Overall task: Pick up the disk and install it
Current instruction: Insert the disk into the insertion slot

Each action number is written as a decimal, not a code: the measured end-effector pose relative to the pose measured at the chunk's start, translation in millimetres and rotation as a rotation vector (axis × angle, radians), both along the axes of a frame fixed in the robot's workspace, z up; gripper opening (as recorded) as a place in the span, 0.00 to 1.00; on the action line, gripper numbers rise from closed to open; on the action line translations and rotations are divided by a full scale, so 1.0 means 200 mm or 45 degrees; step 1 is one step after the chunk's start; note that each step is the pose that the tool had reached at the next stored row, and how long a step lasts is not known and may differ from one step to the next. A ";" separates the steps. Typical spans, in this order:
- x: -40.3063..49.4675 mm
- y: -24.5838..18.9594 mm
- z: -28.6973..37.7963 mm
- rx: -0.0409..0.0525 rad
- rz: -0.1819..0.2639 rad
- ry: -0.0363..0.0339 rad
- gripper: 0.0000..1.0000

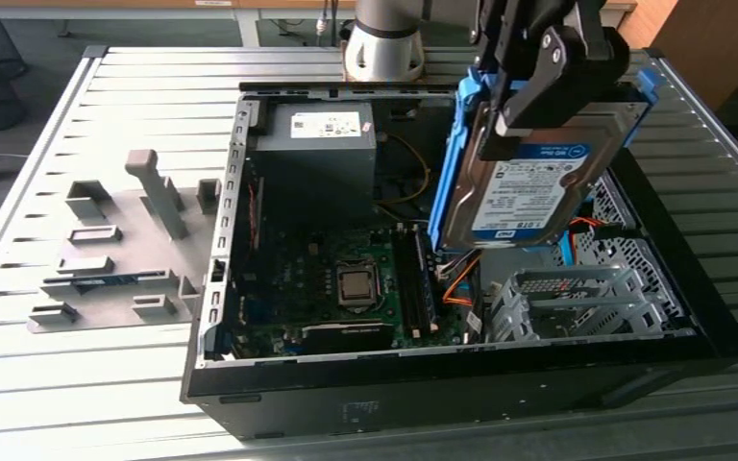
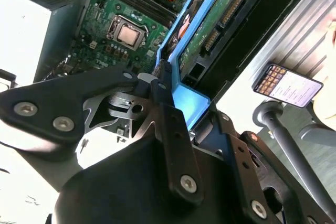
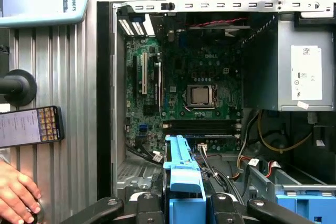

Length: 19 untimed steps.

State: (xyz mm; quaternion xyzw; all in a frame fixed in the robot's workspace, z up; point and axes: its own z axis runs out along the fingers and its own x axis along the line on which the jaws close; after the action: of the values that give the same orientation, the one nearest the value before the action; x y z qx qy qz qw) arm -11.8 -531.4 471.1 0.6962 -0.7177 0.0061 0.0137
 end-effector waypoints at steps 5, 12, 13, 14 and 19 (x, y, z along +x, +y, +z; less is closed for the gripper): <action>0.018 -0.002 -0.002 0.000 0.000 0.0000 0.36; 0.046 -0.032 -0.014 -0.002 0.000 -0.0001 0.36; 0.052 -0.034 -0.016 -0.002 0.000 -0.0001 0.36; 0.059 -0.037 -0.017 -0.003 -0.001 -0.0001 0.36; 0.094 -0.049 -0.024 -0.005 0.000 0.0000 0.36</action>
State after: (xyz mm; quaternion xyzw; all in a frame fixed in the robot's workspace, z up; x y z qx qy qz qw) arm 7.0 -541.2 466.3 0.6960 -0.7178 0.0076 0.0151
